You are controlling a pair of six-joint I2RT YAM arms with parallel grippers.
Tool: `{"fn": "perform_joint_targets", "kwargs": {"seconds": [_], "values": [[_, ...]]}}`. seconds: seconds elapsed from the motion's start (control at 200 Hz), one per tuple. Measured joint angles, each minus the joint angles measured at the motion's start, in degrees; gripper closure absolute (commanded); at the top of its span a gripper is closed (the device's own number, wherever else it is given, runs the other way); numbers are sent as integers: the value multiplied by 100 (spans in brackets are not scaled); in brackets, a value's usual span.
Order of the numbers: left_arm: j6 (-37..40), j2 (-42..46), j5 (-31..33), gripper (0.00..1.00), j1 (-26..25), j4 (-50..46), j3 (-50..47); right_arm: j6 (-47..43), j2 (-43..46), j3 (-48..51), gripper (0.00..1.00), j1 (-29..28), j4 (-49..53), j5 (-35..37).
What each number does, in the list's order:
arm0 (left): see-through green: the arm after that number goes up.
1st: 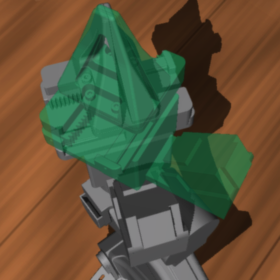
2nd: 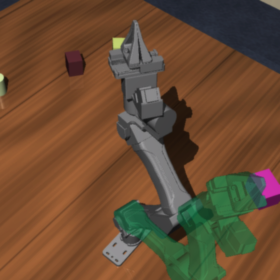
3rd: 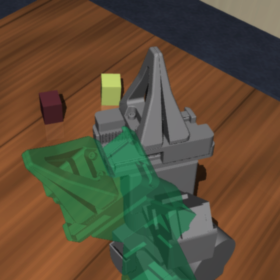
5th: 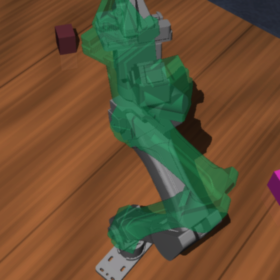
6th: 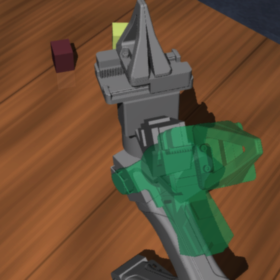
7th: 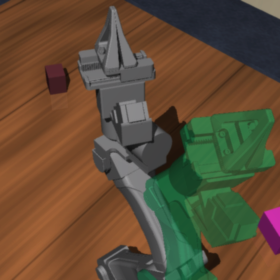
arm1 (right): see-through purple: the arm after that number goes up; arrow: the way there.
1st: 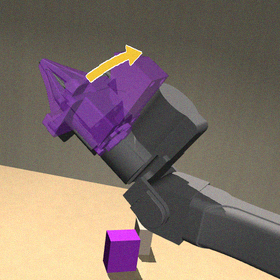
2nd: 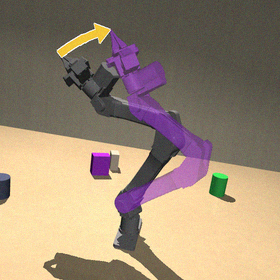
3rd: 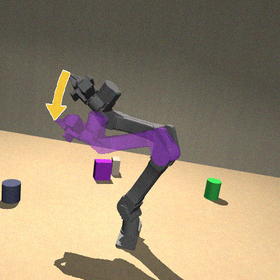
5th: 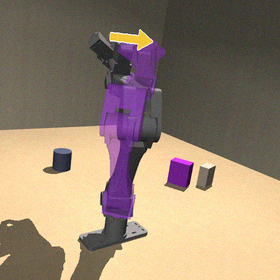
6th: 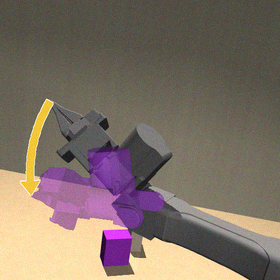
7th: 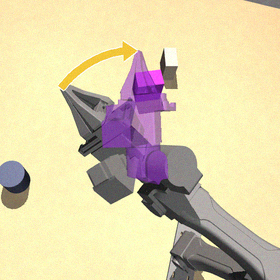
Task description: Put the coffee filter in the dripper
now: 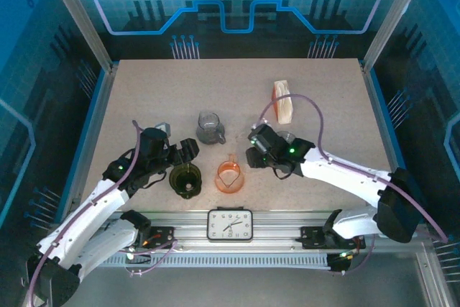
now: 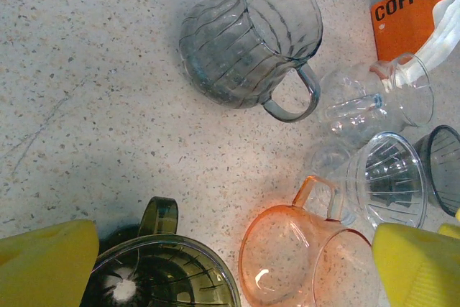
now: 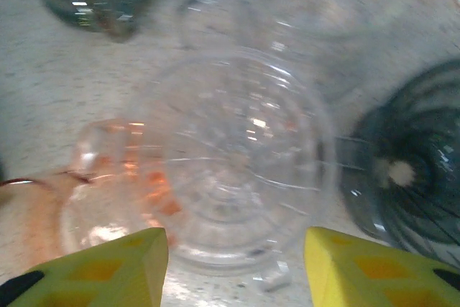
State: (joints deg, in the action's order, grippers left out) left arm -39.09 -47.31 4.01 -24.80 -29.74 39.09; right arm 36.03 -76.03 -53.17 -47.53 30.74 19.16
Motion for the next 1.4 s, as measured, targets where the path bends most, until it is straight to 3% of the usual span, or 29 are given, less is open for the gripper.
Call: {"fn": "perform_joint_targets", "kwargs": {"seconds": [0.23,0.705,1.401], "values": [[-44,0,0,1,0,2,-11,566,177,573,47,691,-66,-481],[-129,-26,0,1,4,7,-74,1239,55,732,53,870,-855,-807],[-129,-70,0,1,9,44,-74,1604,-247,754,97,898,-1207,-1121]]}}
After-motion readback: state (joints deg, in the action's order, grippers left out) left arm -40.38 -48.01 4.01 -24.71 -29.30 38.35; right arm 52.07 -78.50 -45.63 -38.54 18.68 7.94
